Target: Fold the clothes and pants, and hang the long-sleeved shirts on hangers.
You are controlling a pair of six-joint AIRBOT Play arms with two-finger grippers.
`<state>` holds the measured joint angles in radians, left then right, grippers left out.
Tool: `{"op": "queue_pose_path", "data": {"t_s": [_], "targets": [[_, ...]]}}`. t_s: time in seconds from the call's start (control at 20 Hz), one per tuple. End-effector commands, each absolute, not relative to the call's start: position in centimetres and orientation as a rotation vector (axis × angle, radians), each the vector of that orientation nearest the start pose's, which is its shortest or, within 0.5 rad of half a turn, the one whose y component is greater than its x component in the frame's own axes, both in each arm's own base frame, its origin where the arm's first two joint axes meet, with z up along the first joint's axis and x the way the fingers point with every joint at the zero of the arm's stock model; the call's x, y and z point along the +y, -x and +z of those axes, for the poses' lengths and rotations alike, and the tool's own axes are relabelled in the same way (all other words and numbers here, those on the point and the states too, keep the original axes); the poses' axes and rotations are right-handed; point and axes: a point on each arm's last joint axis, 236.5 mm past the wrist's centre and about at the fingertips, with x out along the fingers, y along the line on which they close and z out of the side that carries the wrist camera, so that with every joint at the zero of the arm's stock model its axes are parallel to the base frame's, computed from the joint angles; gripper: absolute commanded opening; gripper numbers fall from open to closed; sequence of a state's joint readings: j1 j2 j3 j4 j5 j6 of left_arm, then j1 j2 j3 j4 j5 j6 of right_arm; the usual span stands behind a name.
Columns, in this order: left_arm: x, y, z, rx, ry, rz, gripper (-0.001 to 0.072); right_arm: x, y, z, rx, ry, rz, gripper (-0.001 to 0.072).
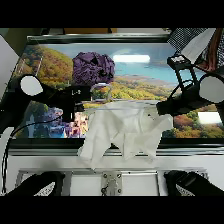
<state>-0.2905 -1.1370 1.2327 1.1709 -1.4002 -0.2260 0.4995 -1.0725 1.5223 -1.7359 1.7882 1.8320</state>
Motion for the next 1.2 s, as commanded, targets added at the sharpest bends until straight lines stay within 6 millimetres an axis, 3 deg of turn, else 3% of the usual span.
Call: {"op": "queue_pose_path", "data": {"t_s": [0.0,0.25,0.4,0.5,0.75,1.0,1.15], "targets": [[-19.5,-27.3,6.9,0.784,-0.933,-1.401,0.0022,9.9,-27.2,16.9,1.274,0.193,0.073,0.0019],[-21.2,-26.3,5.6,0.790,-0.913,-1.458,0.0022,10.5,-27.4,16.9,1.262,0.193,0.109,0.0018],[-22.8,-26.3,6.4,0.781,-0.790,-1.519,0.0021,11.1,-27.4,17.2,1.260,0.181,0.133,0.0018],[-23.0,-26.8,6.3,0.788,-0.766,-1.525,0.0022,11.9,-27.5,17.7,1.242,0.185,0.155,0.0018],[-23.2,-25.7,4.9,0.858,-0.719,-1.594,0.0022,14.5,-27.8,18.3,1.221,0.219,0.217,0.0018],[-23.1,-25.4,4.7,0.870,-0.716,-1.603,0.0022,18.8,-28.5,18.3,1.169,0.243,0.306,0.0018],[-23.0,-25.3,4.7,0.875,-0.715,-1.608,0.0022,23.0,-28.0,18.2,1.160,0.170,0.419,0.0018]]}}
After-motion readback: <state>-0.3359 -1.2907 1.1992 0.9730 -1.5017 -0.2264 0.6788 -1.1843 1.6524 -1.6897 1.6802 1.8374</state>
